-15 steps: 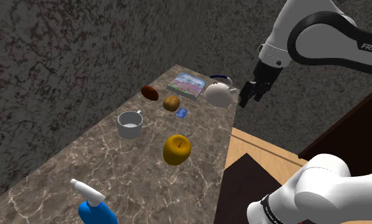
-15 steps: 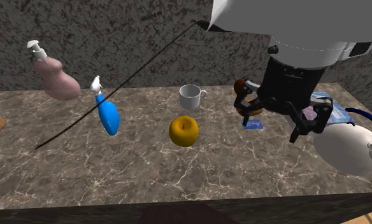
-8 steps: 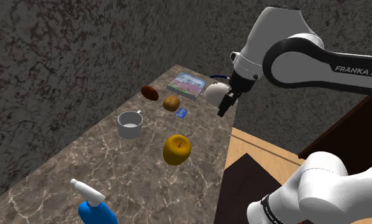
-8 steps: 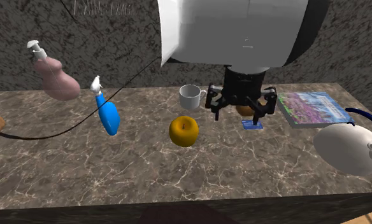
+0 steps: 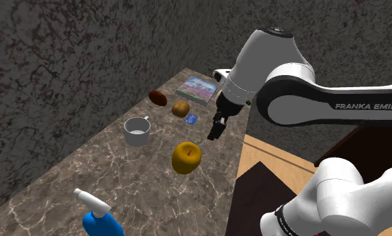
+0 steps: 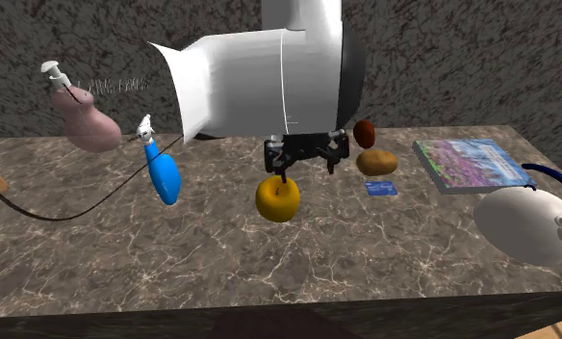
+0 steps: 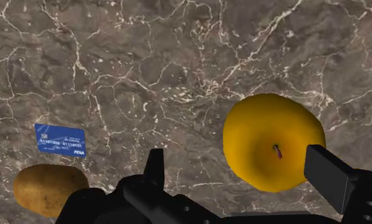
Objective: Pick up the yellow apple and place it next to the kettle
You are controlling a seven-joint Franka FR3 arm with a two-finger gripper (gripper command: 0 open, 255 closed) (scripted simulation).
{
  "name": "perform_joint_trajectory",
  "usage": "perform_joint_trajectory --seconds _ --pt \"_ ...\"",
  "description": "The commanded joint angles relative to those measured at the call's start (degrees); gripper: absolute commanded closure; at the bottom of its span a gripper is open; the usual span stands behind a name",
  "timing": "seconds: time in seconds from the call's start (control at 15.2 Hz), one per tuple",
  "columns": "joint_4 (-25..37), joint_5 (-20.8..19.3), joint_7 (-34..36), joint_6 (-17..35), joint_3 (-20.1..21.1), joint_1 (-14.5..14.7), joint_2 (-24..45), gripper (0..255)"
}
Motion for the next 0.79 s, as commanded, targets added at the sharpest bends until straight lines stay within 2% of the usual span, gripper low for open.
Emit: perform_joint_trajectory --seconds 0.0,0.26,0.73 --pt "-1.04 0.05 -2.34 3.94 1.0 2.1 1.53 0" --pt "-2.98 0.0 -6.37 10.69 2.99 5.97 4.11 0" --pt "-5.2 -0.93 -5.74 17.14 3.27 5.21 8.37 0"
